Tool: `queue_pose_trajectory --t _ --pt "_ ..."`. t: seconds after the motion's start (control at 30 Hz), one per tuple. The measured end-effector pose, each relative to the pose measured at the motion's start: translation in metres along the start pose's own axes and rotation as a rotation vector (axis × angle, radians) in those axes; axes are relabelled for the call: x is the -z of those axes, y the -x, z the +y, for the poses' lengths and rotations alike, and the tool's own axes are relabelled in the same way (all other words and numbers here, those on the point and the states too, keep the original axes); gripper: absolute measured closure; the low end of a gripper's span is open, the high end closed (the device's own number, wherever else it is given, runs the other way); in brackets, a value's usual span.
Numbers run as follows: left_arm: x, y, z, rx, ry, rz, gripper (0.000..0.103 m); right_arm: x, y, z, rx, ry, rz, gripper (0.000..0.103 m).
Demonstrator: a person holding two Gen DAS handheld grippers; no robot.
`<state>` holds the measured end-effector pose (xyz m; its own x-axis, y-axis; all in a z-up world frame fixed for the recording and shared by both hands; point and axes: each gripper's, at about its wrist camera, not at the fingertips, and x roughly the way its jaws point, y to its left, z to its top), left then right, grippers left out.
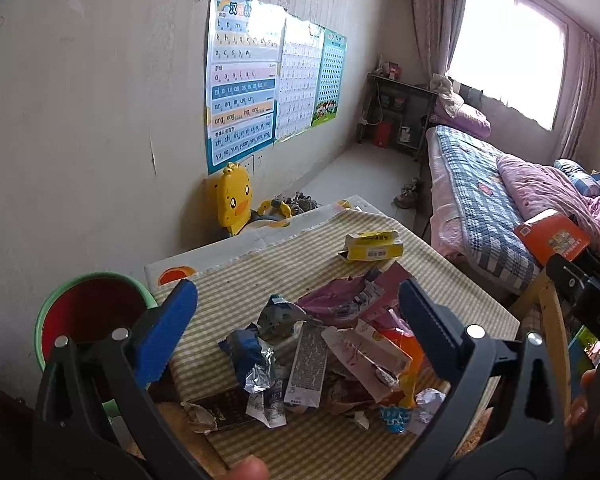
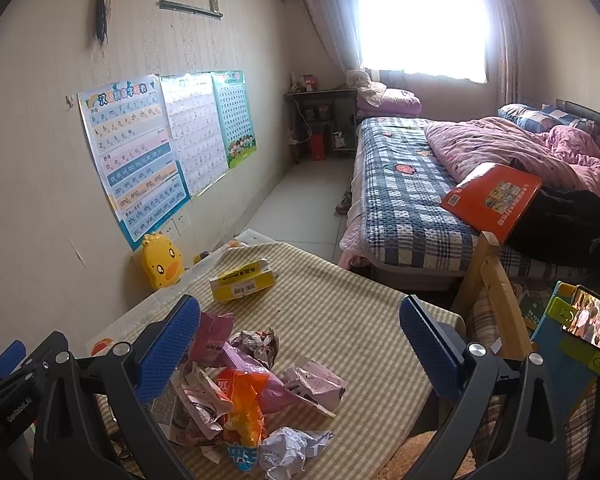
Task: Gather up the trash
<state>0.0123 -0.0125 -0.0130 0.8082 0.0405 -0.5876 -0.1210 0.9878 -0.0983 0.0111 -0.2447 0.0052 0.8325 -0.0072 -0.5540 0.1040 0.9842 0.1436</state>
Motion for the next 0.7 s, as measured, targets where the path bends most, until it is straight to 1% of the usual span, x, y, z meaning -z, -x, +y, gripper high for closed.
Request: queue_pose_trajectory --t 0.33,0.7 --pt "0.0044 -0.0049 0.0009 -0.001 0.009 0.023 0.004 0.0013 -0.0011 0.0021 0.003 0.007 0.008 0.007" --pt "0.0052 -0.0033 0.0022 -0.038 0.005 0.011 0.004 0.0036 -0.0019 0.0026 0.005 0.011 0.007 0.007"
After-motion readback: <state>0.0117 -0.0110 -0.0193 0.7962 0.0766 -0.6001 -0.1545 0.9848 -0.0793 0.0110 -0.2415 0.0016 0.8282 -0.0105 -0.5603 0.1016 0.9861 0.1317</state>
